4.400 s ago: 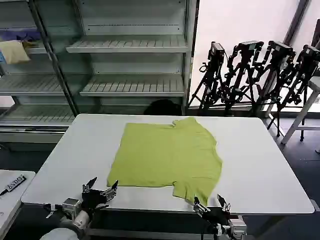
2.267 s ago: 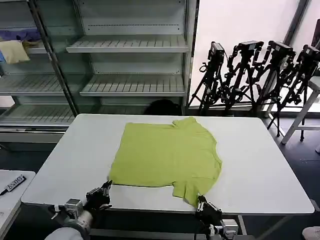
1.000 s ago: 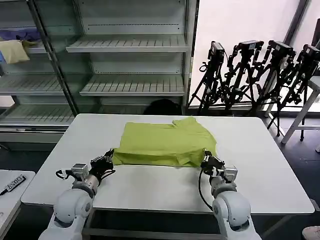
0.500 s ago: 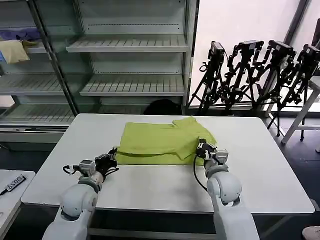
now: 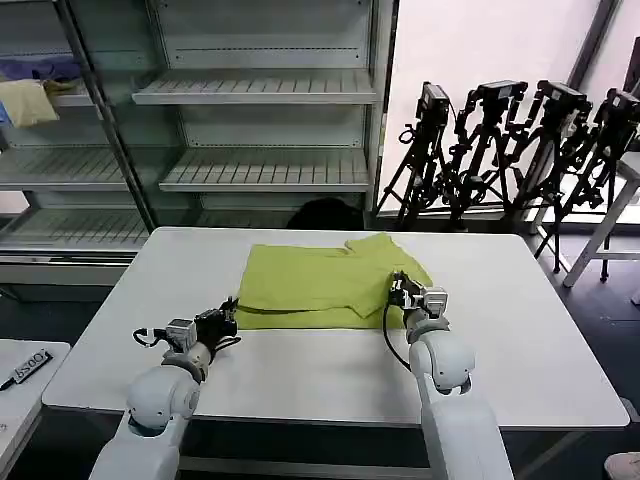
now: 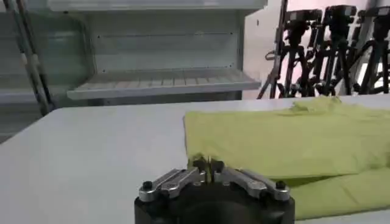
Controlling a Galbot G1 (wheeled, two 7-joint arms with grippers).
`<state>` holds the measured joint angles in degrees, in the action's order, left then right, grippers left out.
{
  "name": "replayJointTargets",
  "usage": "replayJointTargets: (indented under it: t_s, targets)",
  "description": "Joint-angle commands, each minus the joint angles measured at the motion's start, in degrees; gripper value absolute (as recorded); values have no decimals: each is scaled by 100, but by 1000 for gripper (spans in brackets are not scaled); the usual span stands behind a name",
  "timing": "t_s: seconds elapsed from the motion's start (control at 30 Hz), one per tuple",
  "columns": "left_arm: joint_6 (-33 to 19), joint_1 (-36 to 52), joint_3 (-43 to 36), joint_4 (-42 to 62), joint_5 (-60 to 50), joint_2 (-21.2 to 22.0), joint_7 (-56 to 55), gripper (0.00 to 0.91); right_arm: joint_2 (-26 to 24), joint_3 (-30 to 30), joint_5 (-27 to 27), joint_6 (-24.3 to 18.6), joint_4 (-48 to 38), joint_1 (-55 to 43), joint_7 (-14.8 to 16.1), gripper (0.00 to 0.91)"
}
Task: Fold and organize the clothes.
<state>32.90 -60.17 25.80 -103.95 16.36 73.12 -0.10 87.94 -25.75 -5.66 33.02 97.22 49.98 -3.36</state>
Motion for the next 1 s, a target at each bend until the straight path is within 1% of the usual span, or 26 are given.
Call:
replayJointTargets:
  t_s: [0.03, 0.17, 0.4, 0.6, 0.77, 0.83, 0.9, 0.93, 1.0]
  targets:
    - [-4, -33, 24, -41, -64, -8, 21, 907, 18, -48, 102, 2, 11, -11, 29, 907]
    - [10, -150, 44, -202, -62, -27, 12, 907, -51, -121, 115, 13, 304, 298, 18, 907]
    - [9, -378, 35, -304, -83, 33, 42, 907, -209, -387, 147, 19, 1069, 1410, 130, 907]
    - [11, -358, 12, -237, -110, 62, 46, 907, -202, -629, 120, 8, 1057, 1635, 155, 907]
    - [11, -337, 15, -197, -105, 65, 50, 907, -184, -724, 60, 3, 971, 1611, 142, 897]
    - [10, -328, 14, -188, -103, 67, 56, 907, -191, -765, 17, 4, 954, 1586, 139, 867]
    - [10, -324, 12, -179, -104, 68, 71, 907, -203, -783, 9, 5, 948, 1571, 146, 796]
    - [10, -323, 11, -171, -105, 69, 78, 907, -207, -788, 11, 6, 941, 1567, 147, 786]
    - [9, -315, 9, -153, -106, 76, 83, 907, -208, -784, 19, 5, 920, 1564, 148, 685]
